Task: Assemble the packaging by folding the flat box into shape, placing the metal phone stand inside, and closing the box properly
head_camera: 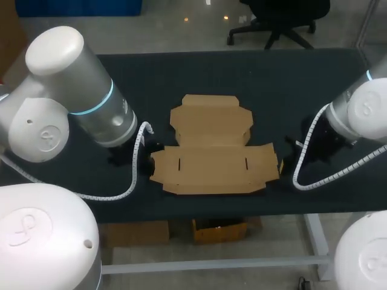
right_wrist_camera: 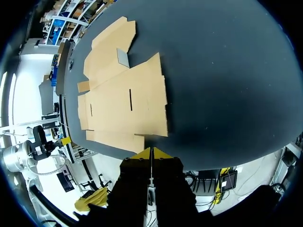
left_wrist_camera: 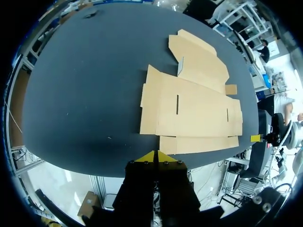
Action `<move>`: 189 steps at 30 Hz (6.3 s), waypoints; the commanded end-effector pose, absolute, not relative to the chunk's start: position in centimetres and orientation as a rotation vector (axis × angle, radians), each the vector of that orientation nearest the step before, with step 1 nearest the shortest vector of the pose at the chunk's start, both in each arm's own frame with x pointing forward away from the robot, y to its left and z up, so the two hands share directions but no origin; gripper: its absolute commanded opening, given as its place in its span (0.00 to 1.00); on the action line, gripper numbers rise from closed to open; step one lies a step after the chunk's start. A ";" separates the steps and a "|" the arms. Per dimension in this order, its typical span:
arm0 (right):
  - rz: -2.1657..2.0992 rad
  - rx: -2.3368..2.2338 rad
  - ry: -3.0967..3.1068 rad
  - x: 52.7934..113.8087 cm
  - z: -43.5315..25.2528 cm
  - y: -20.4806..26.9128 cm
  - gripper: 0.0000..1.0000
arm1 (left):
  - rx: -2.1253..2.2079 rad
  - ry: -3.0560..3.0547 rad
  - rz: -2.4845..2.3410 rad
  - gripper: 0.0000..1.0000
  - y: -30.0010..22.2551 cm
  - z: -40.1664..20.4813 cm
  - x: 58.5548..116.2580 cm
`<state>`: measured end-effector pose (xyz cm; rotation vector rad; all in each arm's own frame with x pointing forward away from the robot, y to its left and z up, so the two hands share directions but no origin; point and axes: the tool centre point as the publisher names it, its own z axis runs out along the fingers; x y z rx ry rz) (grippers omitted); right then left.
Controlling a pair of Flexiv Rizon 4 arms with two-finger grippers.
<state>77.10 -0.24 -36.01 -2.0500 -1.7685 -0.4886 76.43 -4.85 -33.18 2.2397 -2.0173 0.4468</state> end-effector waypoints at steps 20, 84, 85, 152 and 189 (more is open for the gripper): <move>-0.526 -2.056 -1.789 75.8 -37.0 1.2 0.00 | 2.184 -1.951 0.482 0.00 -4.5 -35.5 75.6; -0.571 -2.069 -1.706 75.7 -41.2 1.2 0.00 | 2.122 -1.893 0.429 0.00 -4.2 -39.6 75.6; -0.572 -2.070 -1.707 75.7 -41.2 1.2 0.00 | 2.119 -1.890 0.430 0.00 -4.2 -39.7 75.6; -0.655 -2.049 -1.670 77.1 -42.5 2.4 0.00 | 2.049 -1.864 0.450 0.00 -5.9 -41.3 76.1; -0.679 -2.013 -1.683 77.2 -41.9 3.7 0.00 | 2.032 -1.874 0.452 0.00 -6.4 -41.2 76.1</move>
